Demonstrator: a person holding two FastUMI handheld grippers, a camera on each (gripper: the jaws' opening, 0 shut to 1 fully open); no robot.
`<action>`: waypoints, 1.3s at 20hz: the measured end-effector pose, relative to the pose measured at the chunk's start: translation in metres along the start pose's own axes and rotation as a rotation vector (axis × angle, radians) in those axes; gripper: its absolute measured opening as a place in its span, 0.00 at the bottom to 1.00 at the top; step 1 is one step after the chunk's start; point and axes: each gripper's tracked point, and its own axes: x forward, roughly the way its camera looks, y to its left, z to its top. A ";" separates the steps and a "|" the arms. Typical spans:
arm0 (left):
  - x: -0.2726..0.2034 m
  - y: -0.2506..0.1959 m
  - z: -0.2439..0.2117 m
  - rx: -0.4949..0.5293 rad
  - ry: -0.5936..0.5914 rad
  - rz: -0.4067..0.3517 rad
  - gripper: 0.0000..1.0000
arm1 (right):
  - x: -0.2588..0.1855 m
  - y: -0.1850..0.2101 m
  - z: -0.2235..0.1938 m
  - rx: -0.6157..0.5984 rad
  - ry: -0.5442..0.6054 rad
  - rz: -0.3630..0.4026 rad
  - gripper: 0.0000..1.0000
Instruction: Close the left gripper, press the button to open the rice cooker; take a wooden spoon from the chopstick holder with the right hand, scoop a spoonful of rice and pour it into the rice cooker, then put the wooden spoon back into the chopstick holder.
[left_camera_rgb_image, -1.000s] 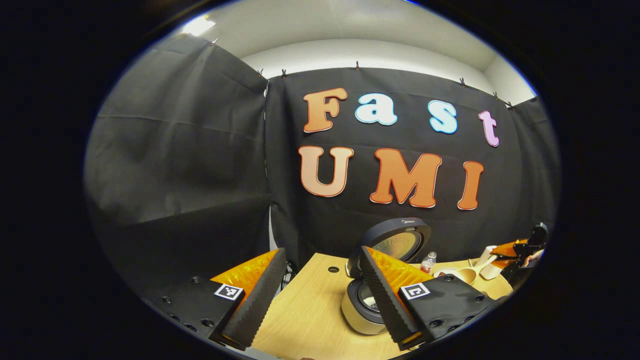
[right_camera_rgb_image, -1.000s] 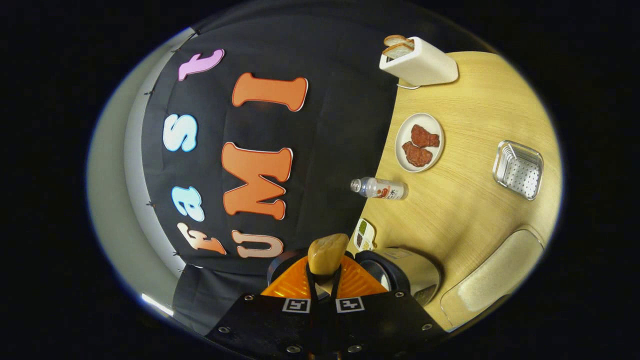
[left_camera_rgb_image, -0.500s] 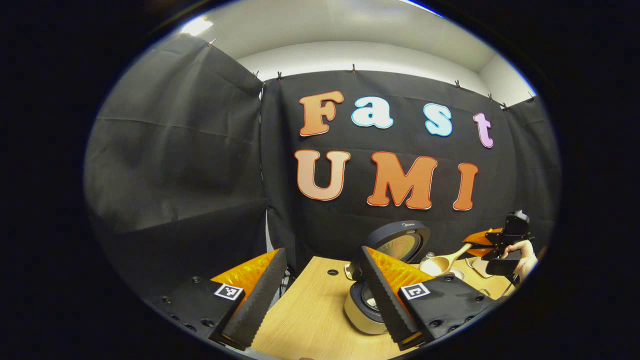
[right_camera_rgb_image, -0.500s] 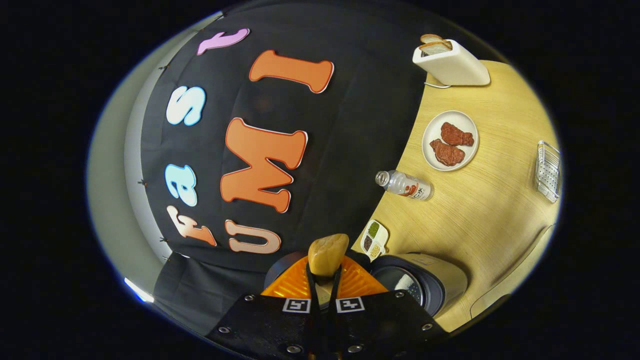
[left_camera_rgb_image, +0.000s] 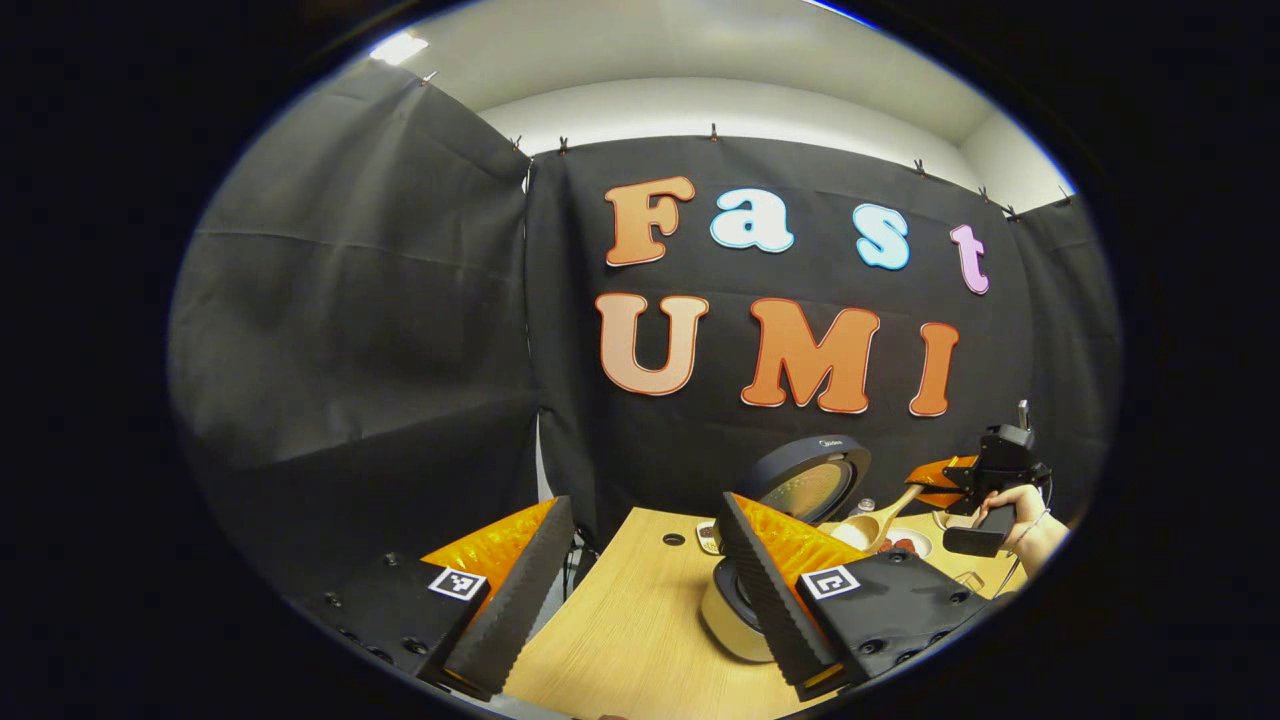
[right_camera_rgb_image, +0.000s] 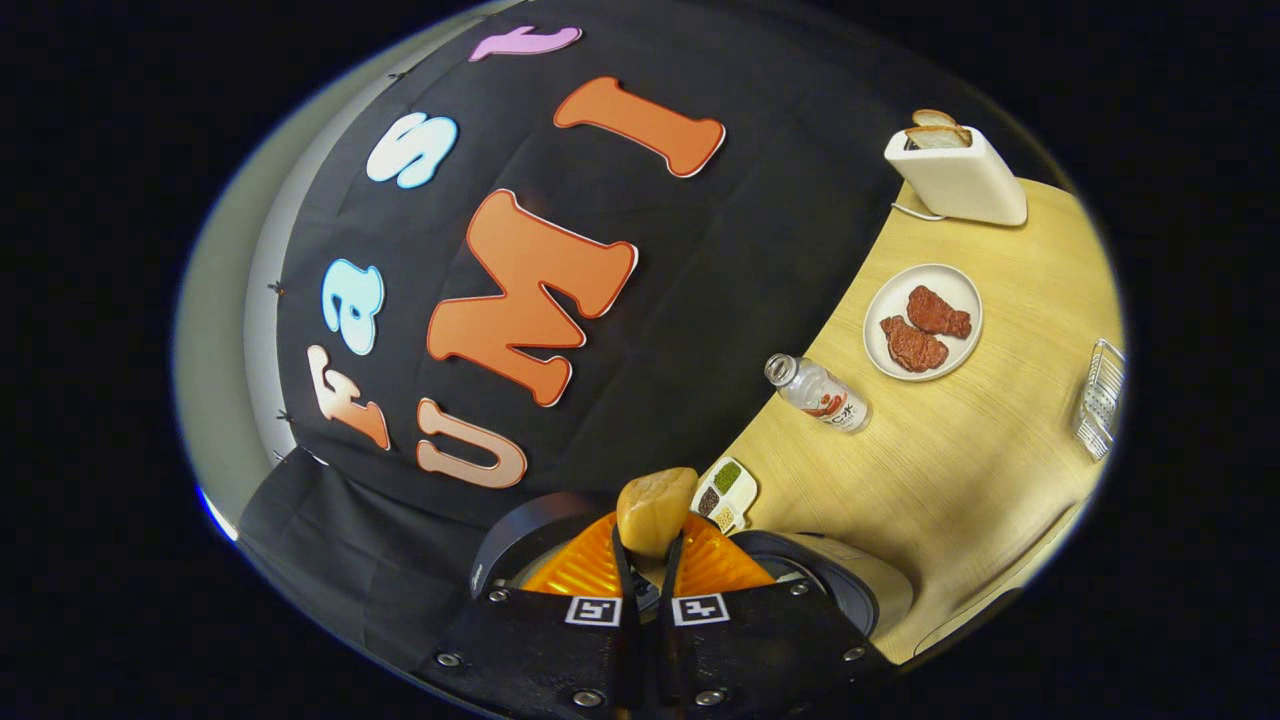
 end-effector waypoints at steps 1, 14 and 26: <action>0.001 0.001 0.000 0.003 -0.001 0.001 0.98 | 0.003 -0.004 -0.002 -0.011 -0.004 -0.003 0.04; 0.002 0.013 -0.001 0.010 0.004 0.017 0.96 | 0.008 0.013 -0.002 -0.200 -0.036 0.024 0.04; 0.001 0.012 0.001 0.018 -0.002 0.010 0.96 | 0.008 0.018 -0.004 -0.257 -0.039 0.043 0.05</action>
